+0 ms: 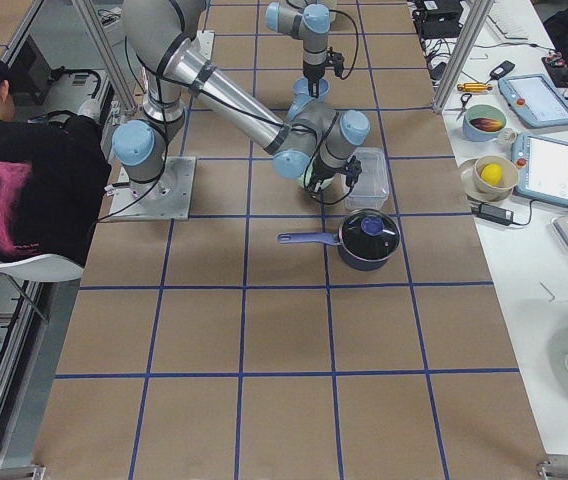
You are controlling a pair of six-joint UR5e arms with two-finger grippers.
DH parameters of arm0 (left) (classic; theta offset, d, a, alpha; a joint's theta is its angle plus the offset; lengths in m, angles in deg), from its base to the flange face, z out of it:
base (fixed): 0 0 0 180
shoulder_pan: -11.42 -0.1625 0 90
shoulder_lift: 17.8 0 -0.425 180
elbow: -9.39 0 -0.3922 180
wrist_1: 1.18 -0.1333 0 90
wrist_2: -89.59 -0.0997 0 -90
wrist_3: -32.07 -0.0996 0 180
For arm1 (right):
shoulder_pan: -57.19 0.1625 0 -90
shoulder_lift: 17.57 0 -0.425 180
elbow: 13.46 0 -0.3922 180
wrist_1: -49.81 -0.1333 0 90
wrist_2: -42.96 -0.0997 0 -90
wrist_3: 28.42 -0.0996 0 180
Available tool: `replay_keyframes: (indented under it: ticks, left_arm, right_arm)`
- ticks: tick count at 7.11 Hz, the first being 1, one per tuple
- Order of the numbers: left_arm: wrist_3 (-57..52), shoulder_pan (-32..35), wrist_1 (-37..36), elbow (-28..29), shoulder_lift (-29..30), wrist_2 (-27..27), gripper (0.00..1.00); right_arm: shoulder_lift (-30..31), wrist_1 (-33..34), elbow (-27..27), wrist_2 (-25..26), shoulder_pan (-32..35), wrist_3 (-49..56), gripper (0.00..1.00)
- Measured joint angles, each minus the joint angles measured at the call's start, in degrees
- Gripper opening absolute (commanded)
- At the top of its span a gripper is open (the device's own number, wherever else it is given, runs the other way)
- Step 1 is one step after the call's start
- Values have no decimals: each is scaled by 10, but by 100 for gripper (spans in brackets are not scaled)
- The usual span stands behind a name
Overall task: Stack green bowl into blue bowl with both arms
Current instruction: 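Grasp the pale green bowl rim with right gripper while left holds blue bowl, then lift green bowl with right gripper while left slides blue bowl toward it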
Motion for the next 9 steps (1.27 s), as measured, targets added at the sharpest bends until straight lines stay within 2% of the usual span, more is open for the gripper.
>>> replay_keyframes:
  ticks: [1, 2, 4, 6, 8, 9]
  left_arm:
    - [5, 5, -17, 4, 13, 0, 15]
    - [4, 7, -40, 5, 19, 0, 99]
    - [-52, 1, -53, 6, 6, -6, 100]
    - [-102, -31, -42, 7, -21, -12, 100]
    - [-156, -71, 10, 12, -63, -12, 100]
    - [-200, -105, 47, 14, -94, -9, 100]
  right_arm:
    - [9, -18, -17, 0, 0, 21, 0]
    - [13, -34, -36, 0, 0, 36, 0]
    - [14, -71, -70, -7, 0, 48, 0]
    - [15, -88, -80, -26, 2, 64, 0]
    - [21, -98, -80, -74, 20, 66, 0]
    - [25, -97, -82, -96, 50, 50, 0]
